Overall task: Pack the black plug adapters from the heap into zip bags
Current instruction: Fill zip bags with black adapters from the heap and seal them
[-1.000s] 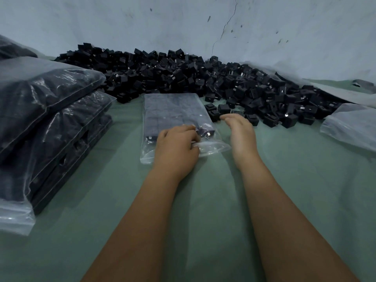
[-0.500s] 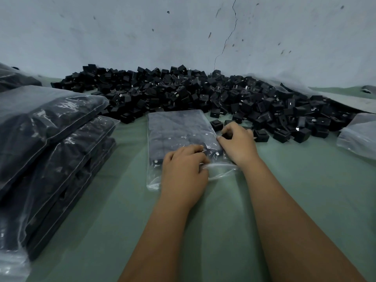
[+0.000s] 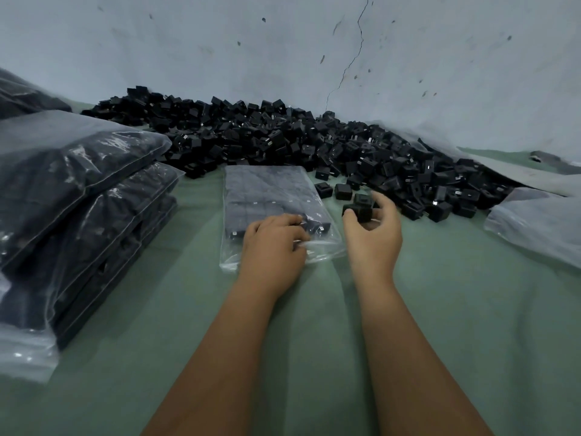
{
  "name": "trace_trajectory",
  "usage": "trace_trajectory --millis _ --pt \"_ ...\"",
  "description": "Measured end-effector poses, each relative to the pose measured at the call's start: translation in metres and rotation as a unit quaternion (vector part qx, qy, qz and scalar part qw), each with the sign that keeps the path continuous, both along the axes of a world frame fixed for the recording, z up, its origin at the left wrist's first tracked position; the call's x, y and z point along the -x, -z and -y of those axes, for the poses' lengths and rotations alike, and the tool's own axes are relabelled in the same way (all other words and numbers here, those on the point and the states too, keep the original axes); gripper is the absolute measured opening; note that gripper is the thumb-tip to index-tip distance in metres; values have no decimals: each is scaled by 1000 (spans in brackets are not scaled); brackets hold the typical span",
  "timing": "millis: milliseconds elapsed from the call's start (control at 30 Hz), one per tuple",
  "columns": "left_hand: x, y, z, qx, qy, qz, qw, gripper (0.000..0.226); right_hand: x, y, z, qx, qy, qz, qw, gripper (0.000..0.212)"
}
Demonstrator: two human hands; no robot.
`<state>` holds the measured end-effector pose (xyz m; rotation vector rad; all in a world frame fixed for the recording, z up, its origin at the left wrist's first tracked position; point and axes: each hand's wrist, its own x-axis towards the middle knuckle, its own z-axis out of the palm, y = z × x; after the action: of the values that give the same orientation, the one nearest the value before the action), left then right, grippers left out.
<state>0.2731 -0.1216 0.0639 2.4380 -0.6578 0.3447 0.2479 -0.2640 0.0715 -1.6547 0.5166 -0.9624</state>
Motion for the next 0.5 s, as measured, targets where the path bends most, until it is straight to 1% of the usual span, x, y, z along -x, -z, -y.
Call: trace_trajectory --millis 67,133,200,300,400,433,500 --pt "3 -1 -2 -2 9 0 1000 30 16 1 -18 3 -28 13 1000 24" --pt "7 -2 -4 -13 19 3 1000 34 31 1 -33 12 -69 25 997 15" --pt "11 -2 -8 -17 11 16 1000 33 42 2 -43 58 -110 17 992 15" --pt "18 -1 -21 4 -55 40 998 29 50 2 -51 133 -161 -16 978 17" --pt "18 -2 -39 73 -131 39 988 23 49 4 -54 206 -189 -72 958 16" --pt "18 -3 -43 109 -142 37 983 18 48 6 -55 235 -190 -88 949 16" --pt "18 -6 -45 190 -134 26 972 9 45 10 -57 292 -180 -102 934 17"
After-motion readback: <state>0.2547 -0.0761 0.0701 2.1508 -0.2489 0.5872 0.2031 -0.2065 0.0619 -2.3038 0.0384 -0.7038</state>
